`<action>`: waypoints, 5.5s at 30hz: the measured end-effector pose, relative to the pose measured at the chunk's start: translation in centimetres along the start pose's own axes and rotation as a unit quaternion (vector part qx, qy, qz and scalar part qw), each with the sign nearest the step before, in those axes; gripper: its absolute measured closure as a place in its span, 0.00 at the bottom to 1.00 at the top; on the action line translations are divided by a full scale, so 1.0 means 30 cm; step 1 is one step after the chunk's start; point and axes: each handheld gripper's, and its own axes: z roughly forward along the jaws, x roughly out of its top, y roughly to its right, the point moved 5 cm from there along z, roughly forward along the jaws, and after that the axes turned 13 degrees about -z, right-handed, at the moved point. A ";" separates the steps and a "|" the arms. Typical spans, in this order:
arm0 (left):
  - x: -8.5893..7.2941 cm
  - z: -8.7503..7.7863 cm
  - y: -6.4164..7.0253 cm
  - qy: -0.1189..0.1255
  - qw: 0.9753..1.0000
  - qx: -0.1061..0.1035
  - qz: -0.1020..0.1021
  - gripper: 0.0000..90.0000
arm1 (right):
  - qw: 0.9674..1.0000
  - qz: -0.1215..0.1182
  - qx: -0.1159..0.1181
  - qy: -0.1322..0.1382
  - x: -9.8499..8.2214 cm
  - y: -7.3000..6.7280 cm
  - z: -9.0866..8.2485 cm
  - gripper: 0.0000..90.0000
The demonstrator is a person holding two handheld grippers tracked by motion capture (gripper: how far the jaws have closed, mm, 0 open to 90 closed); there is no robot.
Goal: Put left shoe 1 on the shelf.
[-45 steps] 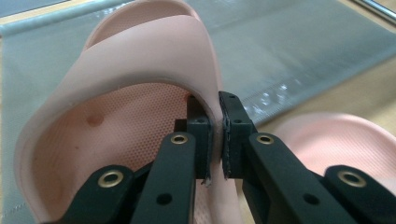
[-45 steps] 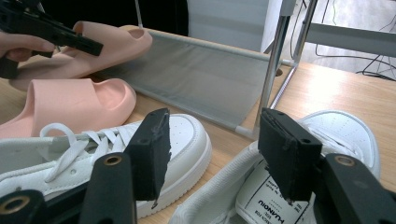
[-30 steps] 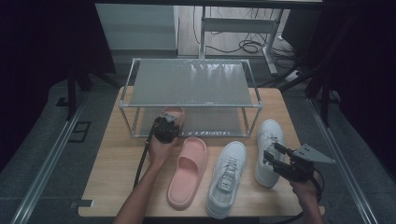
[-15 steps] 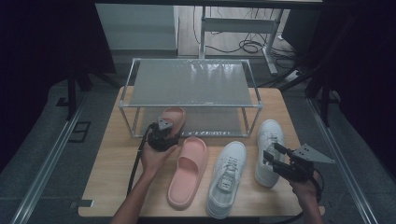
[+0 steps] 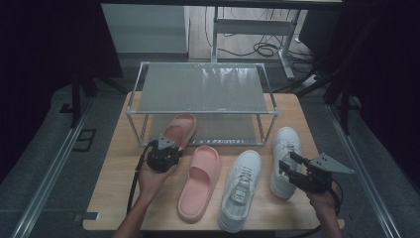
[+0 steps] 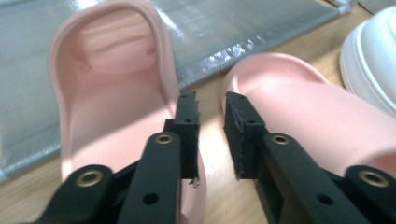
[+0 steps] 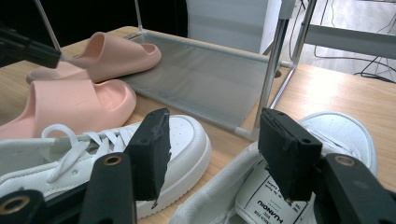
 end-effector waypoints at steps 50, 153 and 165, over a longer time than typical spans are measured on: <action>-0.198 -0.055 -0.112 -0.050 0.998 -0.001 -0.030 1.00 | 1.000 -0.005 0.007 -0.005 -0.003 -0.016 0.016 0.49; -0.086 0.074 -0.060 -0.026 0.998 -0.008 -0.049 0.98 | 1.000 -0.006 0.006 -0.008 -0.007 -0.015 0.018 0.49; -0.162 -0.045 -0.001 -0.029 0.998 -0.037 -0.029 0.99 | 1.000 -0.003 0.006 -0.009 -0.011 -0.018 0.021 0.49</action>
